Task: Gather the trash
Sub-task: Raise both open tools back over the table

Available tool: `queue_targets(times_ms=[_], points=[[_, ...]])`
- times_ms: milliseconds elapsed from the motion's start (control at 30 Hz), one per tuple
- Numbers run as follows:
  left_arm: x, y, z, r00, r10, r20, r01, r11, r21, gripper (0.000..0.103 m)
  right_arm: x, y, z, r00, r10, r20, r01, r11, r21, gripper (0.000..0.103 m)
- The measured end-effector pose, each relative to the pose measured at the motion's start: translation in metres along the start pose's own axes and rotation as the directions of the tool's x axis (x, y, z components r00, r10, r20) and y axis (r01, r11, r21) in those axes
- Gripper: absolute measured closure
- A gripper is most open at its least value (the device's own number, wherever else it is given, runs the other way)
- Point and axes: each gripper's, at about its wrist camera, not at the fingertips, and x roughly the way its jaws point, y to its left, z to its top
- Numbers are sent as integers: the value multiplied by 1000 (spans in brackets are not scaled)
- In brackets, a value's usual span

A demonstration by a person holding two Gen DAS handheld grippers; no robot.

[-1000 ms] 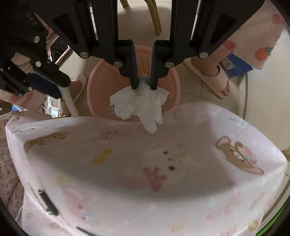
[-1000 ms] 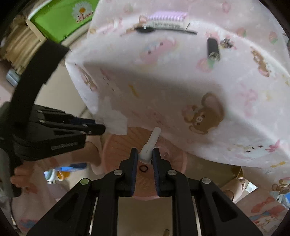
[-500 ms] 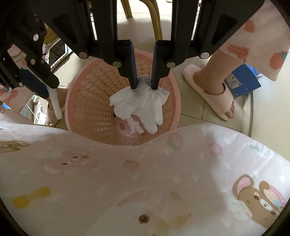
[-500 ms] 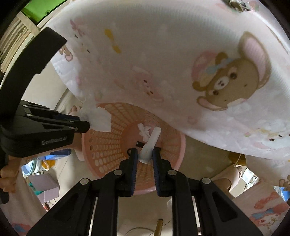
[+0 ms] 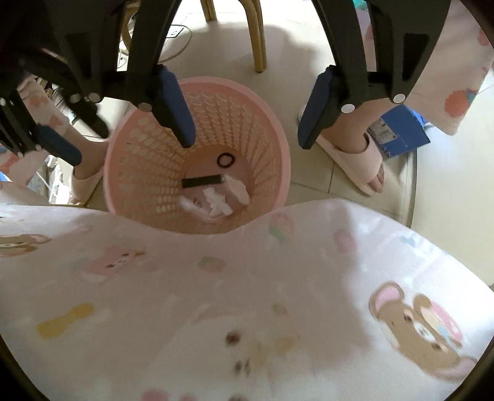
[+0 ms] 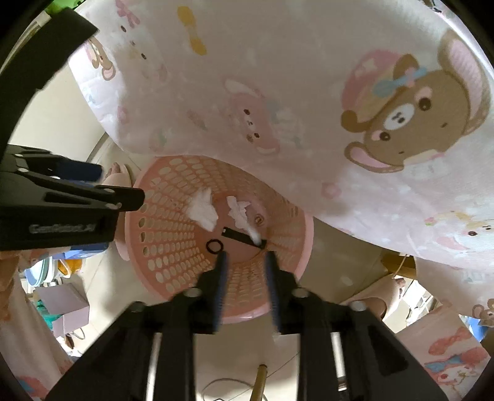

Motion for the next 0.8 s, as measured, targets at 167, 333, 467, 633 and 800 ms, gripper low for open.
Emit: queue_targets(times_ms=[167, 333, 467, 633, 800], points=[[-17, 2, 3, 998, 14, 64, -13, 1000, -3, 33, -7, -3, 0, 999, -30, 23, 30, 1000, 5, 54], [-42, 6, 3, 991, 9, 134, -7, 1000, -14, 29, -29, -6, 3, 990, -93, 108, 92, 996, 15, 47], [-69, 7, -1, 978, -42, 205, 45, 999, -13, 23, -45, -6, 5, 978, -113, 176, 113, 994, 12, 42], [-95, 6, -3, 954, -30, 298, 32, 999, -3, 20, -78, -13, 6, 954, -102, 282, 90, 994, 56, 42], [-111, 6, -4, 927, -66, 370, 68, 998, 7, 16, -107, -14, 4, 899, -155, 410, 144, 988, 57, 40]])
